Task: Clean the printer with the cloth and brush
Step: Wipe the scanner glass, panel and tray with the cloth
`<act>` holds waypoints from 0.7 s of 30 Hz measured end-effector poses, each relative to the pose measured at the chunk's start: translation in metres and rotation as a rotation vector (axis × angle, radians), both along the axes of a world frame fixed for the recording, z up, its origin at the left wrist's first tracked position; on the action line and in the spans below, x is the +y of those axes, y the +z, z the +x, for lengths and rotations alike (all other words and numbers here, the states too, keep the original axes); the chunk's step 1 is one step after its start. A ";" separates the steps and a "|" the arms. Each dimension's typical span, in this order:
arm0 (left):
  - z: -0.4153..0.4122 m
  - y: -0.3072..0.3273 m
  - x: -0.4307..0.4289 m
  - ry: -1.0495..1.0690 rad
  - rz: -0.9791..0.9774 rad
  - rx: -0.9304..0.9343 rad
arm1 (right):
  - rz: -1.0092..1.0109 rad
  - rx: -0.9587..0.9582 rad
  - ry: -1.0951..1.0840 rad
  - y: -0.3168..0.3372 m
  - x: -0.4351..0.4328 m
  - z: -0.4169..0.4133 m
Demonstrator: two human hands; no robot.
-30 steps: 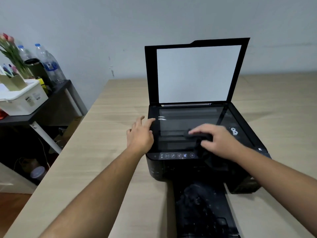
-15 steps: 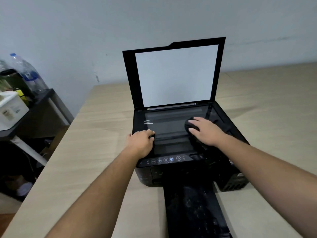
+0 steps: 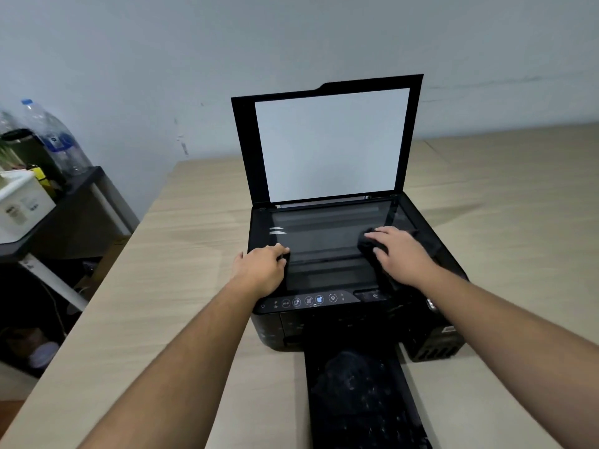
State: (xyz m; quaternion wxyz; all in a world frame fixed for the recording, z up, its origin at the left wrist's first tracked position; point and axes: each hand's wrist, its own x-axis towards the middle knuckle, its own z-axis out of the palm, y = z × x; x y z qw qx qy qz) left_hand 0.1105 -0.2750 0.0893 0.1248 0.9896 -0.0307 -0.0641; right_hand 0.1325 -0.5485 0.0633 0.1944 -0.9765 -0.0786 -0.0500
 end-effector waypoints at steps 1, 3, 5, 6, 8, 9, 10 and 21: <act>-0.001 0.000 -0.001 0.004 0.001 -0.005 | 0.005 0.000 0.046 0.000 0.012 -0.004; -0.002 0.001 -0.002 0.008 0.003 -0.004 | 0.032 0.034 0.173 0.002 0.024 -0.015; -0.002 0.001 -0.002 0.000 0.009 0.009 | 0.061 0.090 0.280 0.012 0.020 -0.023; -0.002 0.001 -0.002 -0.005 0.014 0.015 | 0.074 0.124 0.302 0.017 0.013 -0.025; -0.004 -0.001 -0.003 -0.008 0.010 -0.005 | 0.112 0.153 0.268 0.030 0.001 -0.030; -0.006 -0.003 -0.003 -0.004 -0.003 -0.029 | 0.151 0.128 0.240 0.036 -0.001 -0.033; -0.009 -0.006 -0.003 -0.001 -0.022 -0.054 | 0.192 0.072 0.233 0.039 0.002 -0.037; -0.023 -0.001 -0.004 -0.053 0.019 0.118 | 0.032 -0.055 0.413 -0.007 0.022 -0.089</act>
